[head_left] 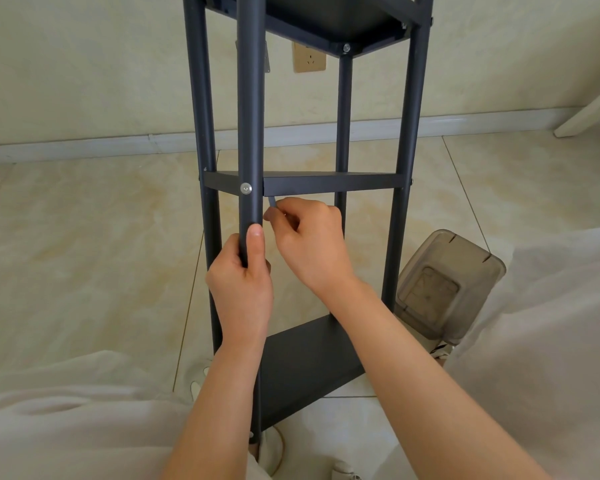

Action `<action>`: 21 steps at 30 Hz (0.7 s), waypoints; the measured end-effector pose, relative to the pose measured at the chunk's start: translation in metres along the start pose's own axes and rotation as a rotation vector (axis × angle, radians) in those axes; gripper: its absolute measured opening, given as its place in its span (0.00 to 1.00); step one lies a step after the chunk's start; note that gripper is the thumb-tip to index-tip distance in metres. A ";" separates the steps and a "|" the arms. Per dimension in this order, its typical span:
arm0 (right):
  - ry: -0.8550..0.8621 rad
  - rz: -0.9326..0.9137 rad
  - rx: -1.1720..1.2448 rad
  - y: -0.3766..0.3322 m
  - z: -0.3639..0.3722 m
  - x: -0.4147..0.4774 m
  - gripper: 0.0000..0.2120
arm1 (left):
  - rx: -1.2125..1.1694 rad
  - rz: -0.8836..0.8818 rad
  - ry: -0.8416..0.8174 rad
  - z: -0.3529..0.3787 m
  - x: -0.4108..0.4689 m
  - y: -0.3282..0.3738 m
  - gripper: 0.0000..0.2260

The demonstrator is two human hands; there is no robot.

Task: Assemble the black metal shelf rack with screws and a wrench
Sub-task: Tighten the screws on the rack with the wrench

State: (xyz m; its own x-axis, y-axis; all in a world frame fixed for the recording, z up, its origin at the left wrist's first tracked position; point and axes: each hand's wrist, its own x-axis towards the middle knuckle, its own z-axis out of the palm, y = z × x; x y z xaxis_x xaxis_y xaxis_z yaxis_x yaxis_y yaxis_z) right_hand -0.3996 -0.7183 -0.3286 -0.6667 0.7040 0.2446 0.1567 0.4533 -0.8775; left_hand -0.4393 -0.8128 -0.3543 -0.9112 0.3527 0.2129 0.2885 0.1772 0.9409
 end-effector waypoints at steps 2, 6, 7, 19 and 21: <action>0.023 -0.012 -0.016 0.001 0.001 0.000 0.18 | -0.002 -0.008 -0.001 0.000 0.000 0.000 0.26; 0.020 -0.037 -0.002 0.002 0.004 0.000 0.17 | 0.000 0.001 -0.008 0.001 0.000 0.000 0.23; 0.022 -0.040 0.006 0.003 0.006 0.000 0.17 | 0.005 0.005 -0.006 0.001 0.000 0.000 0.23; 0.149 -0.035 0.147 0.021 0.041 0.009 0.13 | 0.008 0.012 -0.005 0.002 0.001 -0.002 0.21; 0.154 -0.040 0.162 0.022 0.042 0.009 0.12 | 0.014 0.010 -0.004 0.002 0.002 -0.002 0.21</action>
State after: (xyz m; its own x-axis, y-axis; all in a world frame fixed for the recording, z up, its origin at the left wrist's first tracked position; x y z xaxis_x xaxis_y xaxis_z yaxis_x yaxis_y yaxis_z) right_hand -0.4329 -0.7253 -0.3633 -0.5494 0.7677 0.3299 0.0050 0.3978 -0.9174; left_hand -0.4409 -0.8112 -0.3563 -0.9070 0.3582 0.2213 0.3017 0.1864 0.9350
